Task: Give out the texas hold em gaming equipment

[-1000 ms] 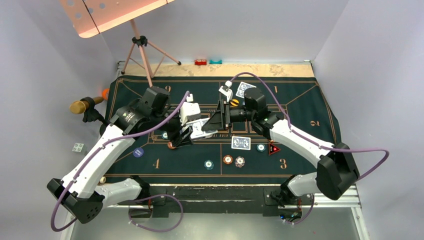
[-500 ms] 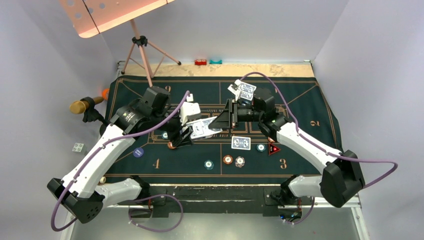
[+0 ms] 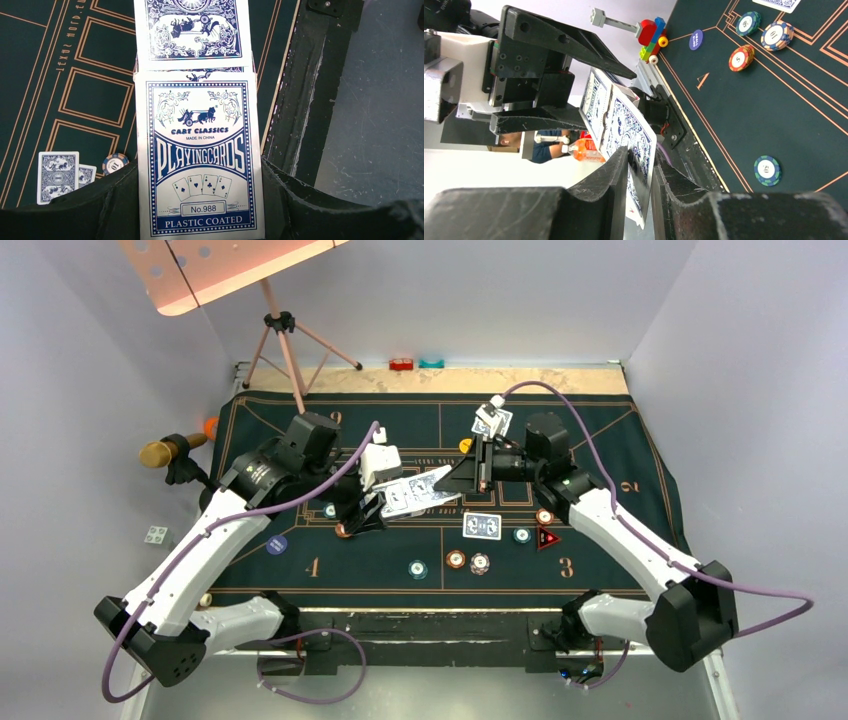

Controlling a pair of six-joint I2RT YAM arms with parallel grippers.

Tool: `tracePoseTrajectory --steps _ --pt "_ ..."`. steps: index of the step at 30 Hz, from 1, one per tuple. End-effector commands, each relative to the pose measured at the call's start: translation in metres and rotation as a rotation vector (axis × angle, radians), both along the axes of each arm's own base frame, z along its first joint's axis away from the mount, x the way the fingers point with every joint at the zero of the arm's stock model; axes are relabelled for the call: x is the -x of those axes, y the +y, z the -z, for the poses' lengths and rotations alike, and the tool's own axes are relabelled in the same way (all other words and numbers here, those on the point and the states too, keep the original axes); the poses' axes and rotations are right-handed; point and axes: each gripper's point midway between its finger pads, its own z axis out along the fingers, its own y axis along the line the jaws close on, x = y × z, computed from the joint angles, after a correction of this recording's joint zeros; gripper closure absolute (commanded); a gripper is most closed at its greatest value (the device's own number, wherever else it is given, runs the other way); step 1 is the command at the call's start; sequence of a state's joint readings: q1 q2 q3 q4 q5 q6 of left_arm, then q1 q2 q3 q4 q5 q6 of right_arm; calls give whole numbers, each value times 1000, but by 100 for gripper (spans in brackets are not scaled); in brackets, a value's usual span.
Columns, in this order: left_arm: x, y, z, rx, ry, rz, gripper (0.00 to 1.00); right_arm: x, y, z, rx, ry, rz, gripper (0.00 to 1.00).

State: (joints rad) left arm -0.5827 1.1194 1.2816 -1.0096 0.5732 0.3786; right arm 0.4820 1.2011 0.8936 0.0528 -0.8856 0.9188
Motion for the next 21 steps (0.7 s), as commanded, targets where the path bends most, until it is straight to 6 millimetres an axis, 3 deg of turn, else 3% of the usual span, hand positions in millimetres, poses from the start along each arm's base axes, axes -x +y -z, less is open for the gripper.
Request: tracePoseTrajectory --steps 1,6,19,21 --pt "-3 -8 -26 80 -55 16 100 4 -5 -9 12 -45 -20 77" --pt "-3 -7 -25 74 -57 14 100 -1 -13 -18 22 -65 5 87" --pt "-2 -5 -27 80 -62 12 100 -9 -30 -31 98 -136 59 83" --pt "-2 -5 -27 78 -62 11 100 -12 -36 -33 114 -147 78 93"
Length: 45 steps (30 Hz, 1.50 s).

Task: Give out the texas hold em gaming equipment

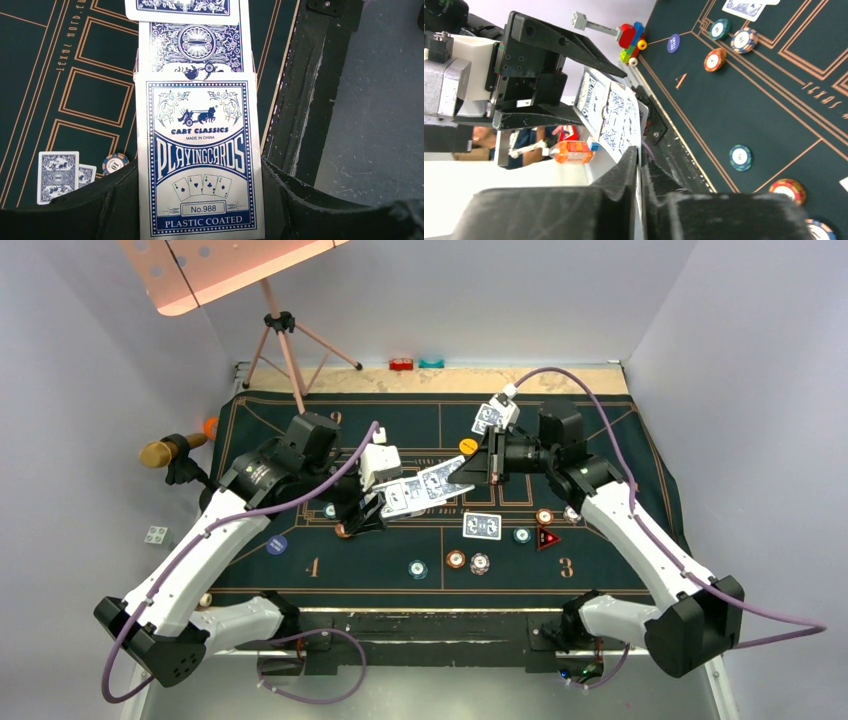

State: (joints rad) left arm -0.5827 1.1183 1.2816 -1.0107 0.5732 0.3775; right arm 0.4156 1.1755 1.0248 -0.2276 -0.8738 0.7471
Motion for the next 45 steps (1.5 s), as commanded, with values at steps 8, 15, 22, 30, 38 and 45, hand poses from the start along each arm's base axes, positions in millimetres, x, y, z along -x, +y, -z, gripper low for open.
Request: tracePoseTrajectory --steps 8,15,22,30,38,45 --pt "-1 -4 -28 76 -69 14 100 -31 -60 8 37 -4 199 100" --pt "0 -3 -28 77 -65 17 100 -40 -70 64 92 111 276 100" --pt "7 -10 -30 121 -16 34 100 -58 -94 156 301 247 432 100" --pt "15 -19 -37 190 42 49 100 -73 -97 205 481 252 497 100" --pt "18 -14 -29 168 40 45 100 -80 -112 236 592 268 556 100" --pt "15 -12 -25 150 22 37 100 -66 -138 250 744 320 613 61"
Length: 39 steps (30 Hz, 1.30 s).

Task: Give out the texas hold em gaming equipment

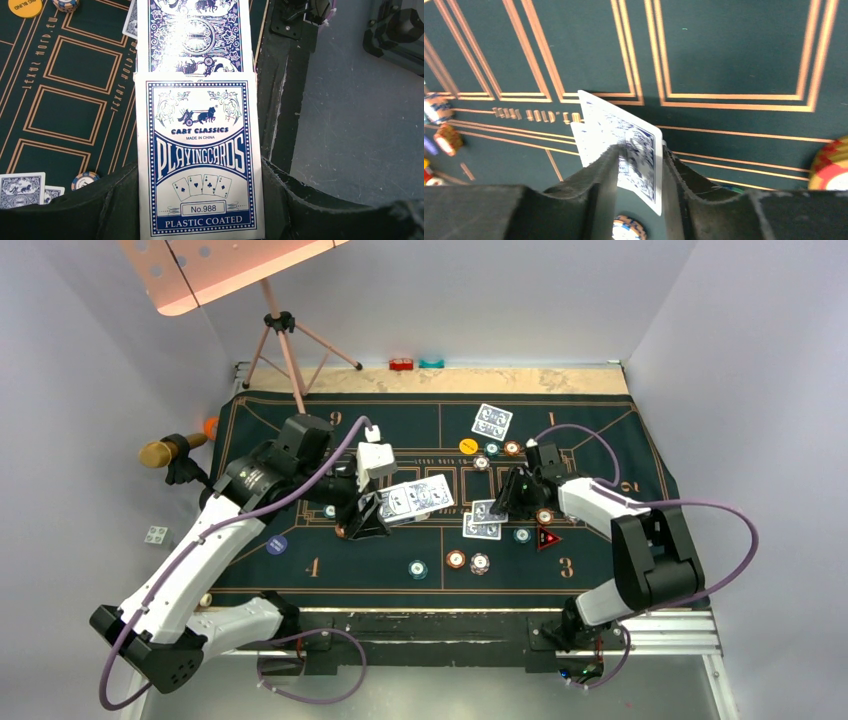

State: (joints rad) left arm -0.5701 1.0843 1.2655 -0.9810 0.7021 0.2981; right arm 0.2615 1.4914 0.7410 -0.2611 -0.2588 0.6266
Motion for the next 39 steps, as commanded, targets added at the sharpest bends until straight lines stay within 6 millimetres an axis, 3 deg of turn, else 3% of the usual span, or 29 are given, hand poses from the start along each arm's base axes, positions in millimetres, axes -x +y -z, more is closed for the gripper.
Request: tracePoseTrajectory --steps 1,7,11,13,15,19,24,29,39 --pt "-3 -1 -10 36 -54 6 100 -4 -24 -7 132 -18 46 57" --pt "-3 0 -7 27 -51 6 100 -11 -34 -46 166 -92 93 48" --pt "-2 0 -3 23 -45 11 100 -16 -23 -93 118 -174 69 42" --pt "-2 1 0 18 -46 10 100 -16 -5 -126 18 -242 15 31" --pt "-2 1 3 12 -44 10 100 -8 31 -169 -193 -332 -124 14" --pt "-2 3 7 4 -45 3 100 17 76 -230 -513 -397 -338 8" --pt "-2 3 10 7 -34 0 100 45 103 -272 -730 -453 -499 5" --pt "-5 4 11 -2 -52 -6 100 63 136 -282 -743 -453 -609 2" --pt "-7 5 5 -5 -73 -12 100 79 170 -240 -681 -307 -688 1"
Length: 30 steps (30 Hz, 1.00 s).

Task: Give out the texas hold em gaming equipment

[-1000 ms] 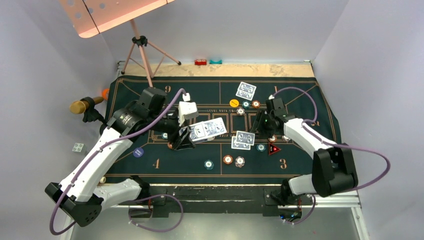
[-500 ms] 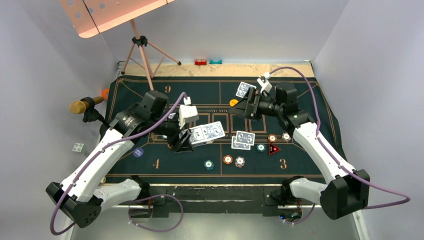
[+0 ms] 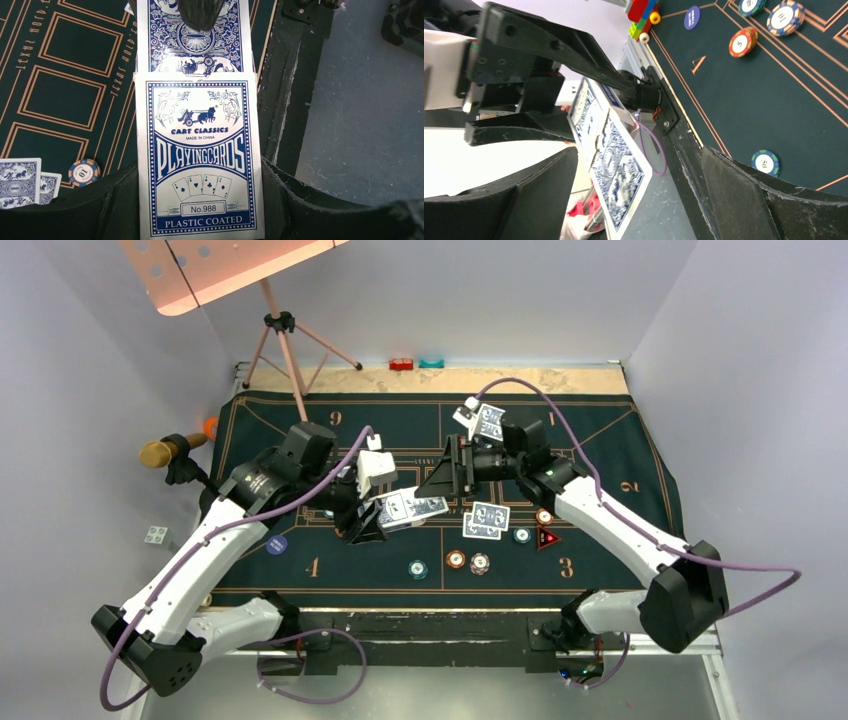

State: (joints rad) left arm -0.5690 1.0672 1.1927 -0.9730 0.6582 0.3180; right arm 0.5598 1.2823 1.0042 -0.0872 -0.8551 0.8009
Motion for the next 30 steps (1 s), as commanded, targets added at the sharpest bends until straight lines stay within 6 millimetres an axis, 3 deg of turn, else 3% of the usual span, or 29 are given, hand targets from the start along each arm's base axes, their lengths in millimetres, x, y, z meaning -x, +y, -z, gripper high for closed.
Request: tracePoseTrajectory --steps 1,5,11,18,25,30 --pt "-7 -3 -20 49 -83 10 100 4 9 -3 -4 -22 -42 1" --pt "-8 -3 -23 51 -87 9 100 6 12 4 -11 10 -59 3" --pt "-8 -3 -26 53 -91 9 100 13 9 18 27 63 -80 24" --pt "-9 -4 -30 59 -97 10 100 17 1 15 39 55 -63 37" --pt "-8 -3 -29 57 -98 12 100 14 -9 4 23 47 -30 64" --pt "-7 -2 -28 56 -98 12 100 12 -15 -4 33 31 -13 70"
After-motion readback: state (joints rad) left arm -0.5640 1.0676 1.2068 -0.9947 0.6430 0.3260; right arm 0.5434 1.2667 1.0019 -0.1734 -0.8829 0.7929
